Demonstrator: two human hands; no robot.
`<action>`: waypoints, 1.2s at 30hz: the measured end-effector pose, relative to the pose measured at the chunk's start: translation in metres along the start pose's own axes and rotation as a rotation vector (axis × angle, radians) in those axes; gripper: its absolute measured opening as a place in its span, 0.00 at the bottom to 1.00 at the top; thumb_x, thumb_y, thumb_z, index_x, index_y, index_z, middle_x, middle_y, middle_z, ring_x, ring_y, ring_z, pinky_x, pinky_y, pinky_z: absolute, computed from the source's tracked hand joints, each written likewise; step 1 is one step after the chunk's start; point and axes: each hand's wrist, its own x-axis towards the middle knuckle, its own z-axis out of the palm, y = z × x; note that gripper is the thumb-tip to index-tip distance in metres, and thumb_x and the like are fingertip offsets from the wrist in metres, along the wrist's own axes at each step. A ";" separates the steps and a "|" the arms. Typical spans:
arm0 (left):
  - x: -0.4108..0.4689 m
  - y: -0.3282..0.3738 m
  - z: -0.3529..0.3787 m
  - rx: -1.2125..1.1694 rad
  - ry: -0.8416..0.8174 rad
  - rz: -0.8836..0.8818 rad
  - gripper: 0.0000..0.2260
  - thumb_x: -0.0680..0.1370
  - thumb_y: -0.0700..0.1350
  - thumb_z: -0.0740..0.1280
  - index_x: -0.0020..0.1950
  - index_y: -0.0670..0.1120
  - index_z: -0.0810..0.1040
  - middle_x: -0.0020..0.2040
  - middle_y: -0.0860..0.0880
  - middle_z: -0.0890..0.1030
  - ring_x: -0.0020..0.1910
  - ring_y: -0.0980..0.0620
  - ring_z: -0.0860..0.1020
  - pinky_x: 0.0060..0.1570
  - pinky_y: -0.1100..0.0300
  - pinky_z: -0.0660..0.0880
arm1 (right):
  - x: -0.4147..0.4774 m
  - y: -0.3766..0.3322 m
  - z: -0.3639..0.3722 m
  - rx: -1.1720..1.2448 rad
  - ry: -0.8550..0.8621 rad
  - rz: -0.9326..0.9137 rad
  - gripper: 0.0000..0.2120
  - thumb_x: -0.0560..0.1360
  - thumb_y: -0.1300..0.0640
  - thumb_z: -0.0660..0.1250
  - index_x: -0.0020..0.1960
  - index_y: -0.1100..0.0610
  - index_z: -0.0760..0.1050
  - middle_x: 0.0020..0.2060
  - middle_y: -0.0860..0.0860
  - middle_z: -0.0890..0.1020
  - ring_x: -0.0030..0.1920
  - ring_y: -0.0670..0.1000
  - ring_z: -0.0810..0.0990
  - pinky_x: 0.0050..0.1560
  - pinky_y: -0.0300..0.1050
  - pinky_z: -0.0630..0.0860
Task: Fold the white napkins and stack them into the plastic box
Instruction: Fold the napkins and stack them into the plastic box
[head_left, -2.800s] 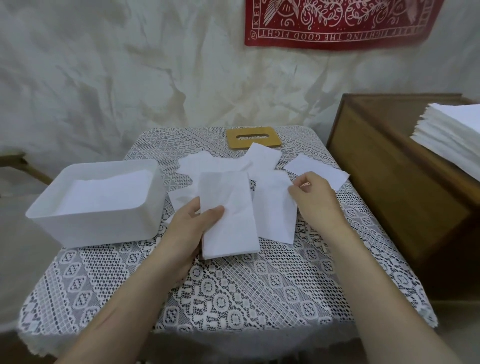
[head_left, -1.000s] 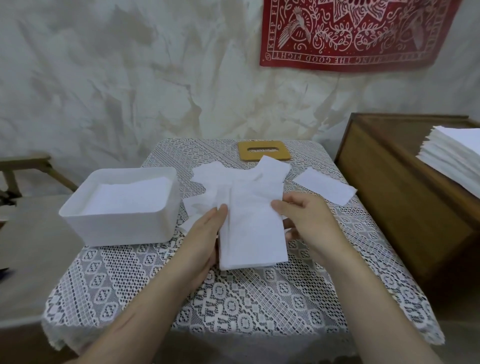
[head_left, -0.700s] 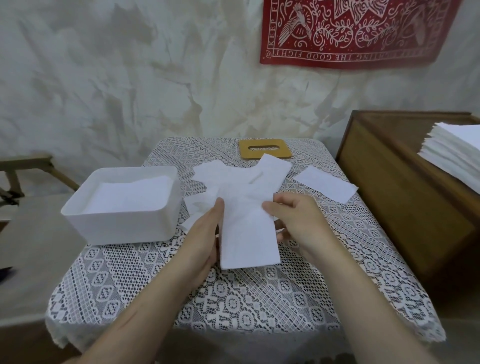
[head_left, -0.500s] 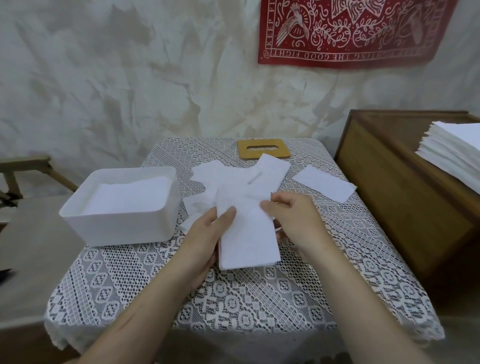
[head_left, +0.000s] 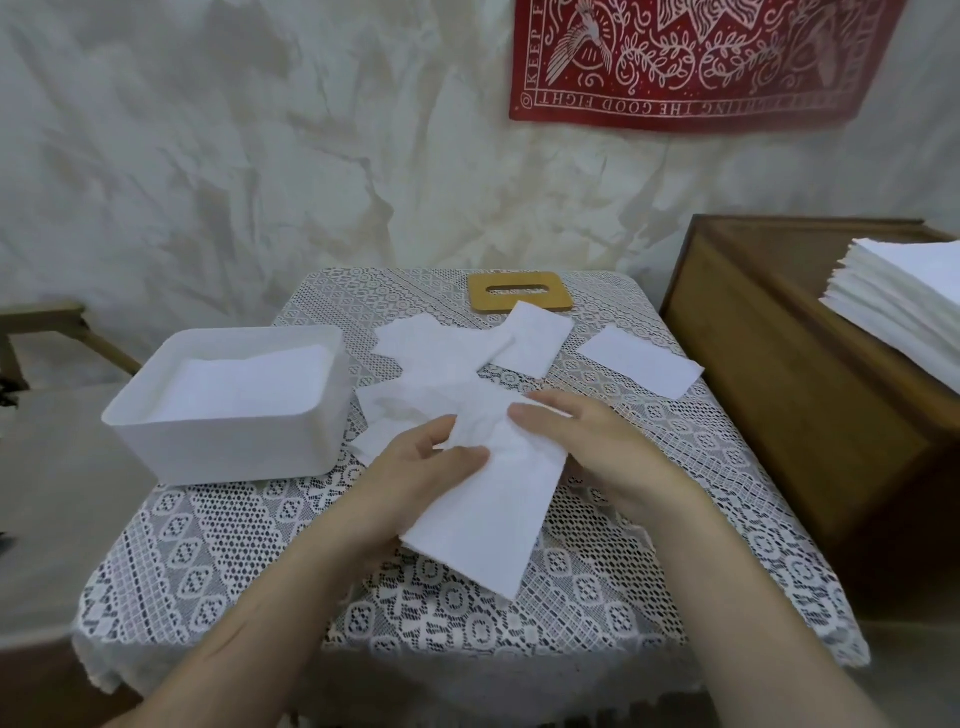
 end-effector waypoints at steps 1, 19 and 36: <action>-0.001 0.001 -0.001 0.017 -0.018 -0.014 0.14 0.79 0.47 0.72 0.64 0.52 0.81 0.54 0.45 0.88 0.49 0.44 0.87 0.41 0.55 0.81 | -0.001 0.002 -0.002 0.021 -0.070 0.013 0.16 0.76 0.48 0.73 0.62 0.52 0.81 0.53 0.54 0.87 0.52 0.52 0.85 0.53 0.47 0.79; -0.010 -0.008 -0.005 0.036 0.262 0.266 0.15 0.74 0.46 0.78 0.58 0.56 0.80 0.53 0.51 0.87 0.51 0.52 0.85 0.49 0.57 0.81 | -0.033 0.026 -0.003 -0.234 0.104 -0.276 0.13 0.77 0.57 0.73 0.59 0.47 0.79 0.50 0.42 0.86 0.51 0.43 0.84 0.57 0.50 0.81; -0.027 -0.009 -0.017 0.448 0.135 0.298 0.11 0.73 0.54 0.73 0.51 0.51 0.79 0.46 0.54 0.82 0.44 0.59 0.78 0.45 0.57 0.70 | -0.048 0.034 -0.004 -0.285 0.082 -0.282 0.08 0.76 0.57 0.74 0.53 0.48 0.85 0.48 0.50 0.86 0.50 0.57 0.82 0.48 0.49 0.72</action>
